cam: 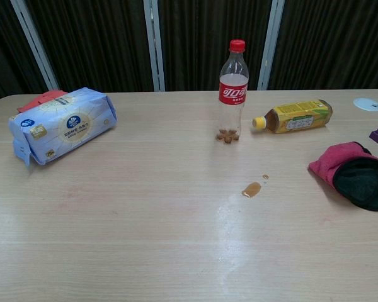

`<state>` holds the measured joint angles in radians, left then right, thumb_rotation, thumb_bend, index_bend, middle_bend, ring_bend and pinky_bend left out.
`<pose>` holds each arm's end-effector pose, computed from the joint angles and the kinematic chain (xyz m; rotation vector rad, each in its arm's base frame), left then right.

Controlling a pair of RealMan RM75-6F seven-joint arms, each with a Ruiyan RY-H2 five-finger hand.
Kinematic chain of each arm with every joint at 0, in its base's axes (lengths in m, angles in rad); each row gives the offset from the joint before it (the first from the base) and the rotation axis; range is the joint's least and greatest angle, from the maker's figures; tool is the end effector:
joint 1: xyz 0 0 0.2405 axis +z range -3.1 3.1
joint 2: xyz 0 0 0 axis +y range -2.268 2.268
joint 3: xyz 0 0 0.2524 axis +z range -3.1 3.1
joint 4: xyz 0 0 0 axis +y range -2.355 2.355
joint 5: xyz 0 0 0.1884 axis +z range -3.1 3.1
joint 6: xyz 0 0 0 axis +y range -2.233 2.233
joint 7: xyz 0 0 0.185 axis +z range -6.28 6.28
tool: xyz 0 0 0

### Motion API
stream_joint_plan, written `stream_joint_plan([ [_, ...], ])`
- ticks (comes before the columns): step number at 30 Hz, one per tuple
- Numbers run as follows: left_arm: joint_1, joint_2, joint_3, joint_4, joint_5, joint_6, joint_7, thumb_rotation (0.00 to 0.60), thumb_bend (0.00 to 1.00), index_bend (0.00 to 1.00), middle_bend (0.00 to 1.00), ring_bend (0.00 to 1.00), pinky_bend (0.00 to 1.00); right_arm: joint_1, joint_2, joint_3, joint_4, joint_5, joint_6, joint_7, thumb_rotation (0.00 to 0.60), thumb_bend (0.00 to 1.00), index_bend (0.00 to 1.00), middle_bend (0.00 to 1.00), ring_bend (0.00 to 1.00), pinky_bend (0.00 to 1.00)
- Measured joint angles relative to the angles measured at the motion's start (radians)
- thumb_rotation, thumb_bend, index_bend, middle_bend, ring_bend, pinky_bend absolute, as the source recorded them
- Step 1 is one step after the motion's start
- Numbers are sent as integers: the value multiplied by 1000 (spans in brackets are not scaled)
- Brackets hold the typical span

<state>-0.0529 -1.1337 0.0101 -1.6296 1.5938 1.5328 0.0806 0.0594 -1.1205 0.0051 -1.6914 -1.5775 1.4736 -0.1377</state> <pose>-0.2876 0.1983 0.1625 -1.4687 -0.8563 -0.8888 -0.2810 -0.2022 0.1556 1.4932 -0.8805 0.8542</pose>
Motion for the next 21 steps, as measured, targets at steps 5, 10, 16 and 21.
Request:
stream_joint_plan([
  [5,0,0,-1,0,0,1,-1,600,0,0,0,0,0,1,1,0,-2,1,-2,0,600,131,0,0,0,0],
  [10,1,1,0,1,3,4,-1,600,1,0,0,0,0,1,0,0,-5,4,-4,3,600,131,0,0,0,0],
  [16,-1,1,-1,2,2,0,-7,600,0,0,0,0,0,5,-5,4,-14,13,-14,1,600,126,0,0,0,0],
  [21,-3,2,-1,6,4,-1,-10,600,0,0,0,0,0,23,-15,17,-30,37,-43,-18,600,97,0,0,0,0],
])
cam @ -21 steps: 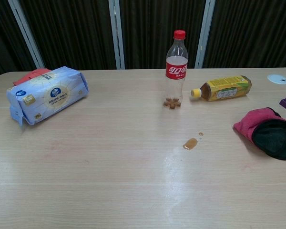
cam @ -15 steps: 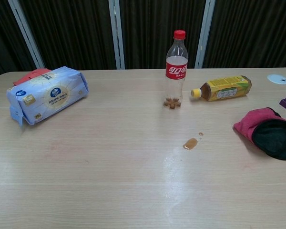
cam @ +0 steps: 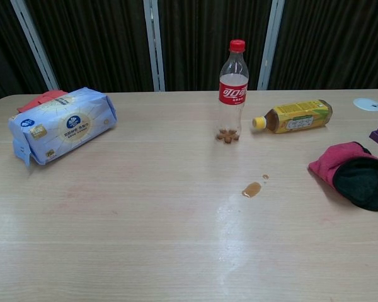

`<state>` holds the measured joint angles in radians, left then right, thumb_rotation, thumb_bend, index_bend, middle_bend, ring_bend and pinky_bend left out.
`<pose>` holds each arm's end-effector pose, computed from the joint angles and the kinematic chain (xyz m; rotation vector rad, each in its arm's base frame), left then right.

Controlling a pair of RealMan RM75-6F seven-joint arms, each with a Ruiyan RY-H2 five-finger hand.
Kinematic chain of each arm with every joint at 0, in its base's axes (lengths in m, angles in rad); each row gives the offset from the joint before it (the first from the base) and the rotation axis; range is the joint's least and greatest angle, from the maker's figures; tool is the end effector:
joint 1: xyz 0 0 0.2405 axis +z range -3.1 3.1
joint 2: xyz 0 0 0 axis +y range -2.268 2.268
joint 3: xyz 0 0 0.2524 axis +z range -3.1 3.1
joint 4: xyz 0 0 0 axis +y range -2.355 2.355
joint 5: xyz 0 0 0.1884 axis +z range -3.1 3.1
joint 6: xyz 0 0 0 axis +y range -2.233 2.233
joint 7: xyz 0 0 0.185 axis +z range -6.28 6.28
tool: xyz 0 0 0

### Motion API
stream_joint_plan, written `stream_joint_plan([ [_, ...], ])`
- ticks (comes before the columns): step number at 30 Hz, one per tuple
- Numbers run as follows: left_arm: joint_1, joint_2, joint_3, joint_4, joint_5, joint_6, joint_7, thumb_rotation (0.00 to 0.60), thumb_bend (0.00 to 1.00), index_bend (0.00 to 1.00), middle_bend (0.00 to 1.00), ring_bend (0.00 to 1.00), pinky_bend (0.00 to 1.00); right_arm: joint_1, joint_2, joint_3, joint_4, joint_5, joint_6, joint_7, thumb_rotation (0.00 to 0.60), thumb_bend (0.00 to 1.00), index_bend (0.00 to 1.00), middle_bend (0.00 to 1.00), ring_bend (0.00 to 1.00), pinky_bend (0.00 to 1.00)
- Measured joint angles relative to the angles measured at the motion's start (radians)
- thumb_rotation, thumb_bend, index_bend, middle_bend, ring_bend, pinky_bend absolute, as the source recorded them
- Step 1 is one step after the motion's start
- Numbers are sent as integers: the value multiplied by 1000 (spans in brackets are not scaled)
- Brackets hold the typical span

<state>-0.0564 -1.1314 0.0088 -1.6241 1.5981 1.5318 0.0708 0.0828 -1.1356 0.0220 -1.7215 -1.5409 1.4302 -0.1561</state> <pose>-0.2873 0.1996 0.1633 -1.4733 -0.8538 -0.8952 -0.2760 -0.2113 0.1464 1.4919 -0.9202 0.8588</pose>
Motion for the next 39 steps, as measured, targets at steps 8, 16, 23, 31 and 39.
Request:
stream_joint_plan([
  [8,-4,-2,-2,2,-6,-9,-1,600,0,0,0,0,0,83,-49,64,-53,134,-121,-122,600,89,0,0,0,0],
  [16,-9,0,-1,2,-12,-22,-13,600,0,0,0,0,0,207,-199,138,-15,338,-245,-291,600,97,0,0,0,0],
  [23,-18,3,-3,-1,-31,-47,-24,600,0,0,0,0,0,301,-340,183,113,500,-307,-392,600,144,0,0,0,0],
  [31,-26,6,-6,-9,-52,-70,-34,600,0,0,0,0,0,368,-444,201,277,586,-360,-420,600,145,0,0,0,0],
  [39,-27,8,-6,-14,-60,-76,-41,600,0,0,0,0,0,408,-531,205,473,647,-413,-407,600,232,0,0,0,0],
])
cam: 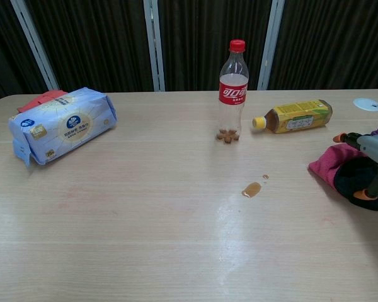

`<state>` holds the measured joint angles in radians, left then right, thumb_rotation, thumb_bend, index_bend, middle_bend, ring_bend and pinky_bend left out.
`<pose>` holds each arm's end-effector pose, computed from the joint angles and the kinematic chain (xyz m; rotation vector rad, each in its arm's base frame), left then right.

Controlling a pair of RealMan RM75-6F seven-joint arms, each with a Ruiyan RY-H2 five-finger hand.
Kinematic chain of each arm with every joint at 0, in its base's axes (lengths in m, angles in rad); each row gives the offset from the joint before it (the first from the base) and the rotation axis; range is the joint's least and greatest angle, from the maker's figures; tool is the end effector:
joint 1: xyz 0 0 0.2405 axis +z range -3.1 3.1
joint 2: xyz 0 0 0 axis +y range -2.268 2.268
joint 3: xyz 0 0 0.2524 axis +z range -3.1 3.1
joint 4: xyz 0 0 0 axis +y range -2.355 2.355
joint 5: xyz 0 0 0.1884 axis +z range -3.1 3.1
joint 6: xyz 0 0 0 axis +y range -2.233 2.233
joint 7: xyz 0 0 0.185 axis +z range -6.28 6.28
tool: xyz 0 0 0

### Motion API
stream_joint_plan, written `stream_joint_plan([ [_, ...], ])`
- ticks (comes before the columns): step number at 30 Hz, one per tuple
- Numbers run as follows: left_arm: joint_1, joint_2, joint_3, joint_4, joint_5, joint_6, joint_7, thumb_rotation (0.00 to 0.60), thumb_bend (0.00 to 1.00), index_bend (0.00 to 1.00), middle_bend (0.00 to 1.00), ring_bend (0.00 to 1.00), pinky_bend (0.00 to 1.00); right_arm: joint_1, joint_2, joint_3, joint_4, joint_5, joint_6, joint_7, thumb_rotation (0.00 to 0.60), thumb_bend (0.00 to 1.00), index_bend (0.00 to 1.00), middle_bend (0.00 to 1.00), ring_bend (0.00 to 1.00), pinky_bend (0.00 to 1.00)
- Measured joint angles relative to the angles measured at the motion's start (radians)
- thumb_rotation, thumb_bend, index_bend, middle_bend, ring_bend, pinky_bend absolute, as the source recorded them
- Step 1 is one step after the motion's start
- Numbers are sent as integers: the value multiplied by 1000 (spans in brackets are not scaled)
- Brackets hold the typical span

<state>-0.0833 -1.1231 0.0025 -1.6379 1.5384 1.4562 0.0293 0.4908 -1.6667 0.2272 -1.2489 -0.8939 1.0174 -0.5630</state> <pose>-0.2948 0.2084 0.1570 -1.4643 -0.9486 -0.8737 -0.2838 -0.3485 -0.0063 1.5057 -1.0568 0.5192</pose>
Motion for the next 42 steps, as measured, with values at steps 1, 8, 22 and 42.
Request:
stream_joint_plan([
  [1,-1,0,0,-1,-1,-1,-1,600,0,0,0,0,0,4,-8,0,22,4,-6,3,600,245,0,0,0,0],
  [8,-3,2,0,-4,-7,-10,-6,600,0,0,0,0,0,38,-60,8,170,30,-63,39,600,390,227,72,14,88],
  [22,-4,4,1,-10,-10,-10,-15,600,1,0,0,0,0,48,-112,-22,233,-190,6,266,600,551,755,644,513,694],
  [42,-4,8,-1,-17,-28,-19,-12,600,1,0,0,0,0,74,-269,-93,-64,-318,76,169,600,551,760,646,515,694],
])
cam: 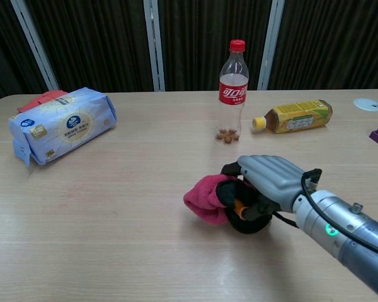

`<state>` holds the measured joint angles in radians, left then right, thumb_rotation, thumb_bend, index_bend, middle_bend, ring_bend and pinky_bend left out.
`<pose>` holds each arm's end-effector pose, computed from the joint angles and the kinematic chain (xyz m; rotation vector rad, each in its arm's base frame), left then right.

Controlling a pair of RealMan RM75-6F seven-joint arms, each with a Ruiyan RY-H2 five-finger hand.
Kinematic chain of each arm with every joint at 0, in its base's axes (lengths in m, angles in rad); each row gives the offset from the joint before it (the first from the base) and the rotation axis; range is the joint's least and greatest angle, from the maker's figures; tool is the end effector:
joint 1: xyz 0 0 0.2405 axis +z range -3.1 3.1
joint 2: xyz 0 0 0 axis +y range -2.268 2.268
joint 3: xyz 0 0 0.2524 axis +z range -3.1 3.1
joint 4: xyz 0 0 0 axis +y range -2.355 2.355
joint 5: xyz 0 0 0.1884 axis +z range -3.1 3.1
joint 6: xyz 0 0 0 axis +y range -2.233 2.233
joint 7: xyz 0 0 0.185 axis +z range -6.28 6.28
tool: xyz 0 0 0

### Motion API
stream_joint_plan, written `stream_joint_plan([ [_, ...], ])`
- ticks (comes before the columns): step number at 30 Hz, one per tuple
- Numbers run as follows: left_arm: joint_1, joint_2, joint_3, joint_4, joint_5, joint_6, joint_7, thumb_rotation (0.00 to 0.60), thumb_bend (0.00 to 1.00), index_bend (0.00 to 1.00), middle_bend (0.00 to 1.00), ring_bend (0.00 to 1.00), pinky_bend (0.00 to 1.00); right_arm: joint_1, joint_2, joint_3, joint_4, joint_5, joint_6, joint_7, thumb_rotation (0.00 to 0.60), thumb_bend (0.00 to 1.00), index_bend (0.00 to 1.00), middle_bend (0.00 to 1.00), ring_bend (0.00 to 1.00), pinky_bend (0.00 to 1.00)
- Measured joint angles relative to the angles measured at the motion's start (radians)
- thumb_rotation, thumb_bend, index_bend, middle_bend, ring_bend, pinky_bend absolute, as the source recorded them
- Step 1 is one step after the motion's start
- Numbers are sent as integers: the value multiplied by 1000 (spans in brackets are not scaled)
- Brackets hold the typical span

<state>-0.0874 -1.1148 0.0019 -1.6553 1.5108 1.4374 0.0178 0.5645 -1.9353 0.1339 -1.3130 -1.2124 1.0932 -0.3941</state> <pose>-0.2972 0.2094 0.1568 -1.4468 -0.9875 -0.8662 -0.1305 -0.3026 -0.1062 1.7976 -1.1058 0.9943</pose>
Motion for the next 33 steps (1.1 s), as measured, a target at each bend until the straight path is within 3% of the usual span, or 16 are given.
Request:
stream_joint_plan([
  [9,-1,2,-2,-4,-9,-6,-7,600,3,0,0,0,0,17,-68,16,132,35,-30,-30,600,554,761,646,515,694],
  [16,-2,6,-4,-5,-17,-10,-22,600,3,0,0,0,0,45,-91,77,317,78,-61,-38,600,553,761,646,515,694],
  [23,-3,6,-4,-11,-13,-9,-22,600,3,0,0,0,0,61,-54,154,439,139,-82,-47,600,554,761,646,515,695],
  [29,-1,4,-4,-13,-12,-6,-18,600,5,0,0,0,0,57,-13,182,495,176,-88,-59,600,555,761,647,515,694],
  [33,-2,2,-4,-13,-8,-3,-18,600,4,0,0,0,0,39,3,173,485,183,-95,-62,600,553,761,647,515,694],
])
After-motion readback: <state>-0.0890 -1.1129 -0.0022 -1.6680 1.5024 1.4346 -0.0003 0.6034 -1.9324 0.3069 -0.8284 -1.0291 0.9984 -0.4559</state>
